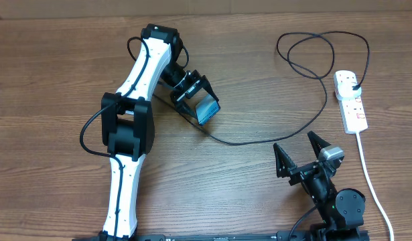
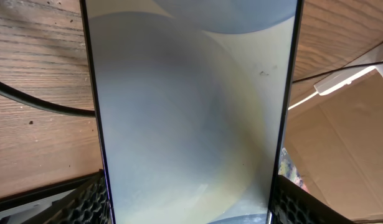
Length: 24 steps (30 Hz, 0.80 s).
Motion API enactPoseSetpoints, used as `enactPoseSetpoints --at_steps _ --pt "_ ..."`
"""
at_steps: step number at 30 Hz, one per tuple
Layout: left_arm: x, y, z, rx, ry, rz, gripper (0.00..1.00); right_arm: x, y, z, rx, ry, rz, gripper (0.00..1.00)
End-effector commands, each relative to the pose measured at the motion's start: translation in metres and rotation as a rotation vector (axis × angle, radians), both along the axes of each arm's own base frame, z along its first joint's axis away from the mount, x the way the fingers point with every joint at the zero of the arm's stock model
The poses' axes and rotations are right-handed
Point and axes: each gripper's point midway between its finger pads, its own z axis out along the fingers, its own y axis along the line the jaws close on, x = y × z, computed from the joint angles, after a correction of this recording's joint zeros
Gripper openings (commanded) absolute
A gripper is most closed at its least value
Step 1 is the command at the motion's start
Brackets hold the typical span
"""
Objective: Plug charger to phone and switch on socket
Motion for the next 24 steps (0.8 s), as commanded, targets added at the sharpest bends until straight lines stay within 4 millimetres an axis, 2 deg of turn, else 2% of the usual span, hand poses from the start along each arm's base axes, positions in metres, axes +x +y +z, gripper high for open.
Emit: enactPoseSetpoints --at_steps 1,5,8,11,13,15,20,24 --pt "0.0 0.006 0.003 0.047 0.009 0.021 0.04 0.001 -0.001 -0.002 0.006 -0.002 -0.007 1.0" --pt "0.002 0.035 -0.008 0.334 -0.043 0.02 0.04 0.001 -0.001 -0.001 0.006 -0.004 -0.006 1.0" --pt "0.013 0.038 0.004 0.365 -0.126 0.012 0.05 -0.001 0.004 -0.001 0.038 0.009 0.025 1.0" --pt "0.029 0.042 0.018 0.389 -0.227 0.019 0.04 -0.011 0.024 0.001 0.228 0.093 0.155 1.0" --pt "0.037 0.043 0.026 0.398 -0.276 0.025 0.04 -0.025 0.045 0.0 0.436 0.235 0.295 1.0" --pt "0.044 0.043 0.032 0.402 -0.314 0.03 0.04 -0.038 0.059 0.0 0.578 0.36 0.394 1.0" --pt "0.054 0.034 0.037 0.397 -0.378 0.033 0.04 -0.031 0.052 0.001 0.842 0.494 0.325 1.0" --pt "0.057 0.021 0.036 0.415 -0.415 0.034 0.04 -0.034 0.055 0.005 0.843 0.495 0.358 1.0"
